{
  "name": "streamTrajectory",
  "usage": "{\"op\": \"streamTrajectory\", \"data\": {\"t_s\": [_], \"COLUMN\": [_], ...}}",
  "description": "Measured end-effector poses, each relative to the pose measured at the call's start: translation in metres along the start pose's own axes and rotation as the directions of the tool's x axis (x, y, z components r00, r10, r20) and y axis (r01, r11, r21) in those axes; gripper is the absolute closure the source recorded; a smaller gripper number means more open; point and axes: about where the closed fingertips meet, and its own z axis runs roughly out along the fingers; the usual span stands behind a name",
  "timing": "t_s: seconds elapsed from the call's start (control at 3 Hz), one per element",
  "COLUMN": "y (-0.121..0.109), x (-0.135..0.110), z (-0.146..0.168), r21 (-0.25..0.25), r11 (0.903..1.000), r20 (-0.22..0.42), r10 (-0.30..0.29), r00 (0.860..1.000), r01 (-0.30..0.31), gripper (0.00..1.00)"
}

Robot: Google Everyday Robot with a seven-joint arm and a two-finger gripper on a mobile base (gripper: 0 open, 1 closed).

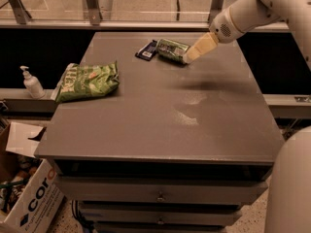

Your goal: Move green can near rxbar blueberry

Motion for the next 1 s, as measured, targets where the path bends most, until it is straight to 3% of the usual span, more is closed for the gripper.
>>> {"op": "streamTrajectory", "data": {"t_s": [0.67, 1.0], "y": [0.046, 0.047], "x": [0.027, 0.035], "z": [-0.045, -0.047], "r21": [-0.065, -0.070], "r11": [0.9967, 0.9957], "r20": [0.107, 0.105], "r10": [0.056, 0.069], "r00": [0.993, 0.992], "r01": [-0.049, -0.062], "gripper": [0.00, 0.00]}}
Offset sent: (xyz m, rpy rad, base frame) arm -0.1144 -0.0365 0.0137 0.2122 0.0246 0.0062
